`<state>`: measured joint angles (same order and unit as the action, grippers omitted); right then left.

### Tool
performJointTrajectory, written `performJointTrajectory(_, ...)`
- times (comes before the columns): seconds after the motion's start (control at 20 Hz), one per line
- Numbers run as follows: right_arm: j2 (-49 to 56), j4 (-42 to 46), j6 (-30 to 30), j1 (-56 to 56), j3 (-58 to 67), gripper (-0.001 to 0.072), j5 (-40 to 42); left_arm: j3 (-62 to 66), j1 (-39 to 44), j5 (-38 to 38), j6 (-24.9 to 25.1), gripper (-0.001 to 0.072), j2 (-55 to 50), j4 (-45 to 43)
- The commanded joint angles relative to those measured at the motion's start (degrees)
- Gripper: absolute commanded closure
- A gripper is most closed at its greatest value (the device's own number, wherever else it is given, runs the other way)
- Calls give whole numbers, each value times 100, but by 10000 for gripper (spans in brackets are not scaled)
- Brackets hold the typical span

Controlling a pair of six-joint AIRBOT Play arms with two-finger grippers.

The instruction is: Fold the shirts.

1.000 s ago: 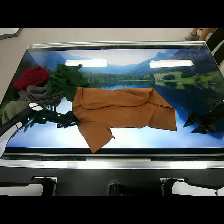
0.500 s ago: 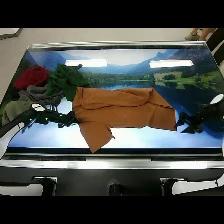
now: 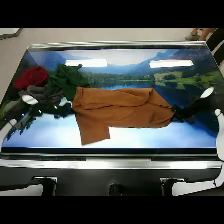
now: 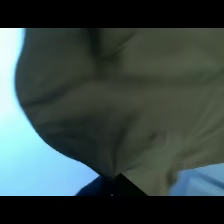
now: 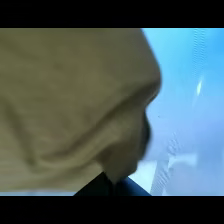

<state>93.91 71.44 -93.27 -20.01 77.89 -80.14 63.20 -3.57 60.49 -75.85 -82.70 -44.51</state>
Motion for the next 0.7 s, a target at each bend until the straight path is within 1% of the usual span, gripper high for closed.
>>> performJointTrajectory(0.0, -691, 0, 415, 44, 1209, 665, 118, 1467, -28, -111, 48, 681, 756, -120)
performJointTrajectory(0.1, -1364, 0, 1034, 44, 2483, 663, 546, 2855, -37, -376, 48, 680, 1370, -247)
performJointTrajectory(0.15, -1759, 59, 1167, 44, 3071, 663, 903, 3530, -74, -542, 48, 680, 1674, -260)
performJointTrajectory(0.25, -2684, 205, 1163, 44, 3941, 663, 1799, 4765, -181, -935, 52, 680, 2328, -581)
performJointTrajectory(0.3, -3228, 245, 1161, 44, 4063, 663, 2258, 5108, -201, -1023, 48, 679, 2614, -874)
performJointTrajectory(0.35, -3713, 297, 1099, 44, 4059, 663, 2496, 5324, -208, -1029, 44, 679, 2955, -1244)
performJointTrajectory(0.4, -4144, 413, 848, 44, 4057, 663, 2487, 5307, -208, -1019, 7, 680, 3318, -1432)
performJointTrajectory(0.45, -4481, 527, 595, 44, 4057, 663, 2345, 5200, -208, -1021, -177, 680, 3620, -1510)
performJointTrajectory(0.5, -4701, 651, 492, 44, 4057, 663, 2179, 5064, -205, -1029, -354, 680, 3866, -1508)
performJointTrajectory(0.55, -4852, 791, 496, 44, 4057, 663, 1993, 4977, -208, -1029, -450, 680, 4024, -1508)
performJointTrajectory(0.65, -4933, 1104, 494, 44, 4057, 663, 1714, 4953, -205, -1110, -483, 680, 4113, -1506)
